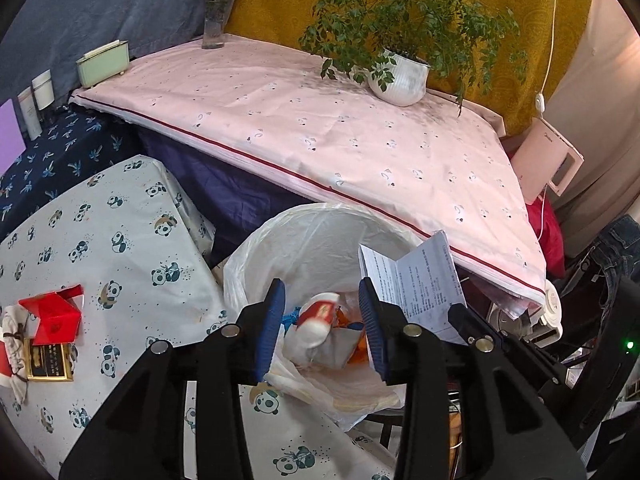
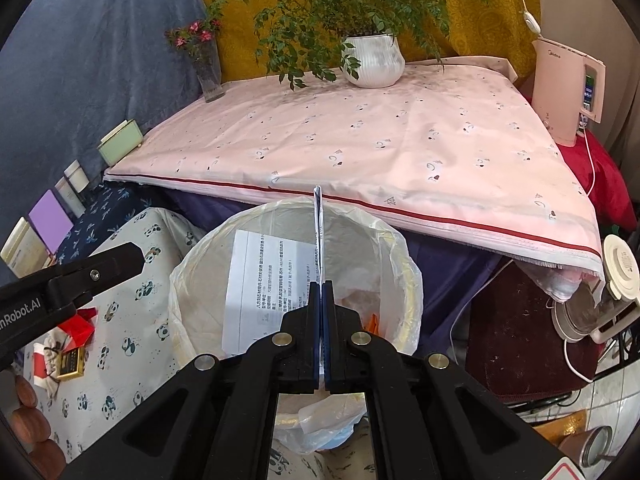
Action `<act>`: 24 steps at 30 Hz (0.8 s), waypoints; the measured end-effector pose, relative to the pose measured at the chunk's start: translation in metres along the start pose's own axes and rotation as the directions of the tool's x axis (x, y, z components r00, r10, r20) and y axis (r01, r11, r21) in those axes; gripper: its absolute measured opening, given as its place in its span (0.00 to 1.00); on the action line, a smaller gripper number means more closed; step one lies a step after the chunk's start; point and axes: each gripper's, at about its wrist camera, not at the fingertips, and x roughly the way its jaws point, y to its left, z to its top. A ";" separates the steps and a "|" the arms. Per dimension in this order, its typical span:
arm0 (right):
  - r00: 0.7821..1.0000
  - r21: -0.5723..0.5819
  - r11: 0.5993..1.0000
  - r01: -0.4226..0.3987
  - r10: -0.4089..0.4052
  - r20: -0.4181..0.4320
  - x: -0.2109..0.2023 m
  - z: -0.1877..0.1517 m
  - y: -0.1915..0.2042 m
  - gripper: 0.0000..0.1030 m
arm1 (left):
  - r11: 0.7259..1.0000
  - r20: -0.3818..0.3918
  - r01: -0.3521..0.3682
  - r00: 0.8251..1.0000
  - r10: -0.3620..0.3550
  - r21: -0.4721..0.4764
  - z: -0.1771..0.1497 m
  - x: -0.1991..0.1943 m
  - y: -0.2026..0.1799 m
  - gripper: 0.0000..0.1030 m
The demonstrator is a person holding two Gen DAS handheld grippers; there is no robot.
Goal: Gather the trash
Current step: 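Carry the paper cup and receipt to the wastebasket and release both, then move both grippers back over the table toward the upright cup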
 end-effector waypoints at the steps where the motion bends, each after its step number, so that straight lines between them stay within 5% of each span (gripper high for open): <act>1: 1.000 -0.004 1.000 -0.003 0.003 -0.002 0.001 0.000 0.002 0.01 | 1.000 -0.001 -0.003 1.000 0.003 -0.006 -0.001 0.000 0.002 0.37; 9: 1.000 -0.016 1.000 -0.017 0.017 -0.002 0.005 -0.001 0.016 0.08 | 0.998 0.001 -0.044 0.999 0.044 -0.041 -0.008 -0.002 0.021 0.51; 11: 1.000 -0.017 1.000 -0.019 0.019 0.004 0.003 -0.001 0.019 0.19 | 0.997 0.005 -0.055 0.998 0.056 -0.054 -0.010 -0.004 0.026 0.56; 24: 0.998 -0.073 0.996 -0.053 0.055 0.026 -0.013 -0.003 0.053 0.31 | 0.984 0.023 -0.117 0.992 0.121 -0.135 -0.028 -0.029 0.065 0.63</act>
